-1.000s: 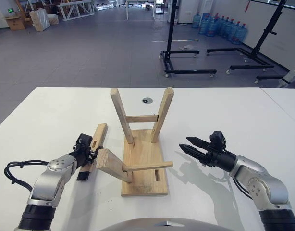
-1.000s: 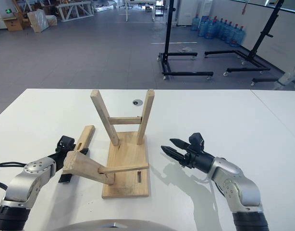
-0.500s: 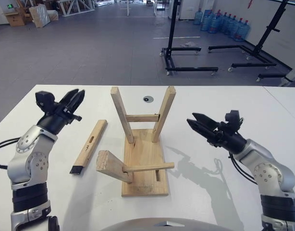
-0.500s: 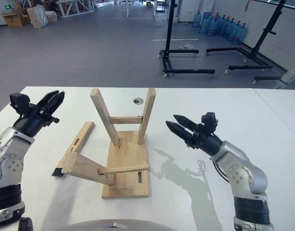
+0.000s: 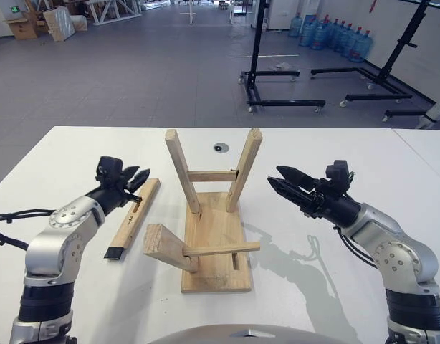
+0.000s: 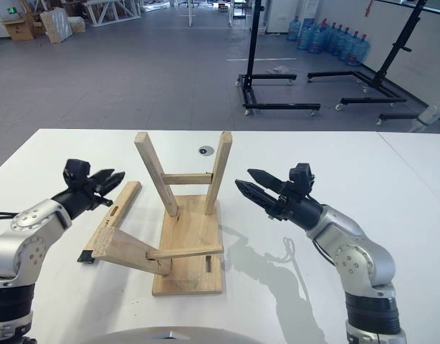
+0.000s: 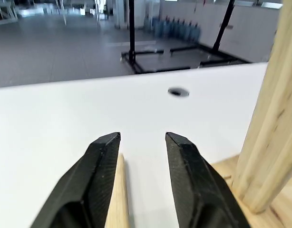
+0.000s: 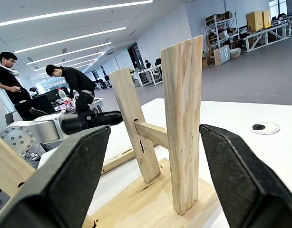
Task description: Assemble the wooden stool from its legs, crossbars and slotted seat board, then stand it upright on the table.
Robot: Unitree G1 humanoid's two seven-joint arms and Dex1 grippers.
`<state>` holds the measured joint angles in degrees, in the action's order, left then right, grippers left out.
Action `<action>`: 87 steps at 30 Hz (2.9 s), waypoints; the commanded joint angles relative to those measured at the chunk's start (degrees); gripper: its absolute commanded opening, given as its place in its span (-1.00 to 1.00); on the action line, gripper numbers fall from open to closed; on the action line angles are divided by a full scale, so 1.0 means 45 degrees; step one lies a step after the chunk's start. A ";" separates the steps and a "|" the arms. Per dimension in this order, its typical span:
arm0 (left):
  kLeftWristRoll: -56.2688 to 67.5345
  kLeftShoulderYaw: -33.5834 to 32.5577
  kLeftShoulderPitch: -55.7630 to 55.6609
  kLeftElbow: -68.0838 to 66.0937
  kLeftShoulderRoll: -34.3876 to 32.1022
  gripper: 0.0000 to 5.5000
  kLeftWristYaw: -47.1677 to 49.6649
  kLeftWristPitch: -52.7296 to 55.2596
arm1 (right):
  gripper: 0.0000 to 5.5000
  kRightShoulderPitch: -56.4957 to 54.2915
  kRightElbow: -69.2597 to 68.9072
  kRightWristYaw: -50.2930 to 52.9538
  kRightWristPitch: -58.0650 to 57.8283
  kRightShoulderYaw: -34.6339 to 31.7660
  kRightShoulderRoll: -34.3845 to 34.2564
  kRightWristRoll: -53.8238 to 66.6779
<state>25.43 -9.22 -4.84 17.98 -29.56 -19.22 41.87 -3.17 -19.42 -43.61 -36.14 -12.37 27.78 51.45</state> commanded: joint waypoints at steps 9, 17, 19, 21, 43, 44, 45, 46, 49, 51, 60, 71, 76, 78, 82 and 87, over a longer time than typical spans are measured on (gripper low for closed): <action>-0.1909 0.0635 0.0724 -0.1195 -0.0171 0.31 0.0483 0.0655 | 0.25 0.0312 -0.0028 -0.0093 0.0306 0.0352 -0.0069 -0.0449; -0.2301 0.0911 0.1059 -0.2232 -0.0166 0.75 -0.0012 0.0606 | 0.25 0.0309 0.0017 -0.0166 0.0288 0.0347 -0.0047 -0.0505; -0.2357 0.0974 0.1146 -0.2492 -0.0123 0.81 -0.0168 0.0611 | 0.25 0.0321 -0.0005 -0.0159 0.0273 0.0353 -0.0048 -0.0491; -0.2033 0.0982 0.1303 -0.2520 0.0030 0.75 -0.0612 0.0791 | 0.25 0.0364 -0.0049 -0.0160 0.0259 0.0368 -0.0044 -0.0476; -0.2329 0.1114 0.1769 -0.4617 0.0376 -0.22 -0.1203 -0.0955 | 0.25 0.0111 0.0043 -0.0117 0.0295 0.0544 0.0016 -0.0617; -0.2164 0.0886 0.1668 -0.4514 0.0450 -0.23 -0.1309 -0.1265 | 0.25 0.0075 0.0051 -0.0134 0.0287 0.0511 0.0020 -0.0574; -0.1979 0.0599 0.1539 -0.4396 0.0514 -0.23 -0.1375 -0.1470 | 0.25 0.0035 0.0066 -0.0149 0.0285 0.0473 0.0011 -0.0520; -0.1833 0.0259 0.1373 -0.4329 0.0546 -0.25 -0.1339 -0.1615 | 0.25 0.0008 0.0067 -0.0159 0.0290 0.0443 -0.0004 -0.0475; -0.0889 -0.1553 -0.0025 -0.4304 0.0360 -0.25 -0.0883 -0.1425 | 0.25 -0.0188 0.0169 -0.0215 0.0492 0.0431 -0.0064 -0.0572; -0.0188 -0.2129 -0.0894 -0.3699 0.0293 -0.25 -0.1058 -0.1481 | 0.25 -0.0444 0.0286 -0.0195 0.0544 0.0362 -0.0098 -0.0503; 0.6537 -0.2624 -0.2589 0.1837 0.0919 -0.25 -0.4196 -0.1089 | 0.25 -0.1519 -0.0251 0.0180 -0.0423 -0.0530 -0.0634 0.2813; 0.8138 0.0856 -0.2747 0.1340 0.0315 -0.25 -0.7070 0.0419 | 0.25 -0.3193 -0.1132 -0.0289 -0.0876 0.1621 -0.0998 0.3593; 0.7675 0.1412 -0.2888 0.1009 0.0225 -0.25 -0.7766 0.0256 | 0.25 -0.3817 -0.0852 -0.0634 -0.0667 0.2277 -0.1477 0.3284; 0.7564 0.1578 -0.2909 0.1010 0.0286 -0.25 -0.7915 0.0232 | 0.25 -0.3930 -0.0736 -0.0665 -0.0608 0.2322 -0.1654 0.3285; 0.7480 0.1688 -0.2881 0.1037 0.0333 -0.25 -0.8075 0.0166 | 0.13 -0.3862 -0.0569 -0.0929 -0.0582 0.2212 -0.1779 0.3385; 0.7544 0.1403 -0.2933 0.0951 0.0338 -0.25 -0.8187 0.0030 | -0.20 -0.3619 -0.0435 -0.1359 -0.0660 0.1962 -0.1680 0.3625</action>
<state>59.50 -1.96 -16.65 22.27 -27.86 -56.16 42.94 -19.70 -21.38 -48.79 -38.68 -2.82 19.66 67.02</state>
